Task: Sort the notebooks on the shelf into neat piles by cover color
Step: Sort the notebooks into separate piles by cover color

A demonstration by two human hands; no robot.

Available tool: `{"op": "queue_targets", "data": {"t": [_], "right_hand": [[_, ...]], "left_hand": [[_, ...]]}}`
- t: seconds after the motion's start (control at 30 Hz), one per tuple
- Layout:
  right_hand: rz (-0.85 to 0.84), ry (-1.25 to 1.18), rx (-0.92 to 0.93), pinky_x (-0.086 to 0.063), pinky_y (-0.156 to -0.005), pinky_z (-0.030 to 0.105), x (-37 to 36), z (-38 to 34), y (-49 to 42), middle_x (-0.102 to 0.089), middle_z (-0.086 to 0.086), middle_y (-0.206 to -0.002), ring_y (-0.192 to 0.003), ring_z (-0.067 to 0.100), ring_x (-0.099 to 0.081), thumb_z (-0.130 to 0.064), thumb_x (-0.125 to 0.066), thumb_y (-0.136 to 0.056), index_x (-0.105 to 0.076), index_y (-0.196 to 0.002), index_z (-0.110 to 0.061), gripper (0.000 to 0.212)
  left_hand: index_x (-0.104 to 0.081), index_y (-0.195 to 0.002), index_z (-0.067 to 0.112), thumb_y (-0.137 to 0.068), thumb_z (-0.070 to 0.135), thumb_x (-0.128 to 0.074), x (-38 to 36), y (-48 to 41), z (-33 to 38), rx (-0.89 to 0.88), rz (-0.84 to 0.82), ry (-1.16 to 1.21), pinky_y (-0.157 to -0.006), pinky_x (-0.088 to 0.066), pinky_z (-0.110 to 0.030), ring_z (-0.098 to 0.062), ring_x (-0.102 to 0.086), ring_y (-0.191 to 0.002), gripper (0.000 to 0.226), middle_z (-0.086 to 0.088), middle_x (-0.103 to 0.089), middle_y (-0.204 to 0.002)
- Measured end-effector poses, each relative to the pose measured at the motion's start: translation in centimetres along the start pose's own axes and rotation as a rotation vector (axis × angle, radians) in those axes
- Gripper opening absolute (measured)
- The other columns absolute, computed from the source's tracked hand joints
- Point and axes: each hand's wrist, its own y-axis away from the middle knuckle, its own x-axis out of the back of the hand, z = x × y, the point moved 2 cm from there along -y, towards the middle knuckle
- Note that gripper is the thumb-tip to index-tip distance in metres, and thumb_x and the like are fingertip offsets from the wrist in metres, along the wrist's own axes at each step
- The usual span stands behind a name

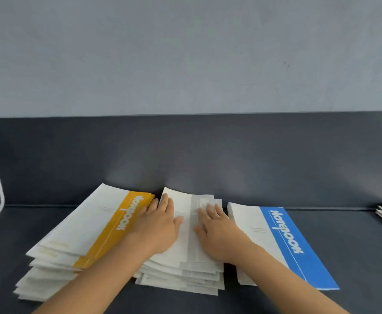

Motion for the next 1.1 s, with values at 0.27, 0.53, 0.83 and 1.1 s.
{"op": "queue_targets", "data": {"t": [0.27, 0.53, 0.83, 1.1], "right_hand": [[0.115, 0.215, -0.125, -0.021, -0.114, 0.038, 4.2, 2.4, 1.6, -0.039, 0.005, -0.146, -0.141, 0.026, -0.026, -0.052, -0.023, -0.099, -0.039, -0.141, -0.017, 0.057], [0.193, 0.186, -0.31, -0.045, -0.081, 0.034, 10.2, 15.0, 8.8, -0.059, 0.003, -0.107, -0.108, 0.024, -0.053, -0.049, -0.039, -0.095, -0.059, -0.108, -0.013, 0.043], [0.29, 0.258, -0.536, -0.042, -0.074, 0.032, 16.3, 38.3, 18.2, -0.063, 0.005, -0.114, -0.109, 0.028, -0.055, -0.051, -0.047, -0.09, -0.056, -0.115, -0.016, 0.044], [0.208, -0.035, -0.648, -0.039, -0.069, 0.026, 16.2, 46.2, 21.1, -0.061, 0.002, -0.115, -0.104, 0.024, -0.057, -0.041, -0.054, -0.09, -0.05, -0.123, -0.012, 0.044]], "left_hand": [[-0.02, -0.152, 0.014, -0.098, 0.06, -0.014, 3.7, -0.9, 2.6, -0.115, 0.18, -0.07, -0.113, -0.025, -0.04, -0.025, -0.023, -0.144, 0.072, -0.007, -0.028, -0.157], [-0.023, -0.15, 0.014, -0.092, 0.07, -0.019, 8.1, -1.6, 18.0, -0.243, 0.269, 0.031, -0.105, -0.032, -0.038, -0.026, -0.038, -0.134, 0.082, -0.005, -0.04, -0.148], [-0.036, -0.142, 0.016, -0.089, 0.07, -0.039, 7.8, -3.2, 41.6, -0.22, -0.033, 0.385, -0.092, -0.039, -0.036, -0.024, -0.043, -0.13, 0.076, -0.002, -0.047, -0.142], [-0.067, -0.094, 0.019, -0.087, 0.044, -0.059, 6.6, -5.4, 50.7, -0.154, -0.168, 0.666, -0.078, -0.053, -0.032, -0.016, -0.067, -0.092, 0.027, 0.004, -0.071, -0.096]]}}
